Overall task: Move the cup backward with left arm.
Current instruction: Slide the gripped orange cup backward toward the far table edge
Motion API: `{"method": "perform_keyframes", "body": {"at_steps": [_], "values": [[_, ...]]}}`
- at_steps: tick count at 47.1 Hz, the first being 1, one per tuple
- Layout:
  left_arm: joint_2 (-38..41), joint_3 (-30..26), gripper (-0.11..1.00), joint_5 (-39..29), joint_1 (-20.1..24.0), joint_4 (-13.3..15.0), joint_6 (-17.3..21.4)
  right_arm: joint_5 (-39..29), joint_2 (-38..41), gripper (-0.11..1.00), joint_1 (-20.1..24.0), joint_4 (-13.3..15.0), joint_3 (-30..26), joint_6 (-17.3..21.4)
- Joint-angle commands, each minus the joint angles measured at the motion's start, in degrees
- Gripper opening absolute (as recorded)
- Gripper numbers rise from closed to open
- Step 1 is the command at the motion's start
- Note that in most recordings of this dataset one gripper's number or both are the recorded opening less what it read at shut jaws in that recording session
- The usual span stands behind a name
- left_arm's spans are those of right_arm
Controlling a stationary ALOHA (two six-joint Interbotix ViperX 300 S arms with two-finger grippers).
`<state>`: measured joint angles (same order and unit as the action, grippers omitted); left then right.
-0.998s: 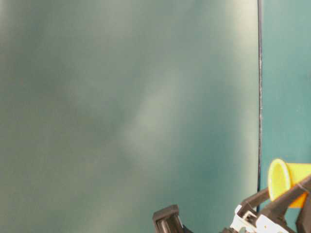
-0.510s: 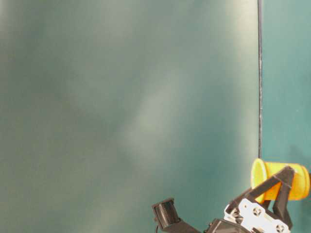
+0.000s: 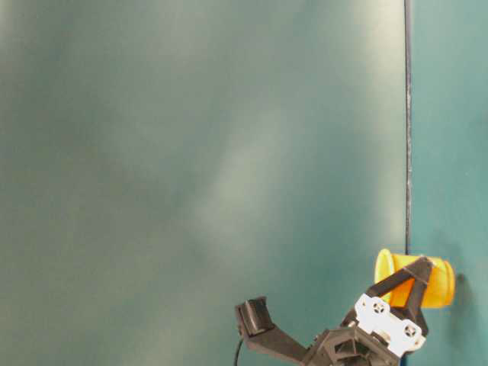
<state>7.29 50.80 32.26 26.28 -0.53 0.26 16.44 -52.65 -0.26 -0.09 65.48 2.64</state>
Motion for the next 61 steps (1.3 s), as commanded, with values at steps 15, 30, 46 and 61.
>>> {"method": "perform_keyframes", "body": {"at_steps": [15,30,46,61], "values": [[0.53,-3.16,0.69,-1.58,5.63,-0.53,0.00,0.26,0.26,0.00,-0.09,-0.09,-1.85,0.09],[2.02,-5.27,0.68,-1.76,7.65,-0.53,0.00,0.26,0.26,0.00,-0.09,-0.18,-1.85,0.00],[3.43,-6.68,0.68,-1.49,9.05,-0.53,0.00,-0.26,0.26,0.00,-0.09,-0.18,-1.85,0.09],[3.43,-6.77,0.68,-0.88,9.40,-0.53,0.09,-0.35,0.26,0.00,-0.09,-0.18,-1.85,0.09]]}}
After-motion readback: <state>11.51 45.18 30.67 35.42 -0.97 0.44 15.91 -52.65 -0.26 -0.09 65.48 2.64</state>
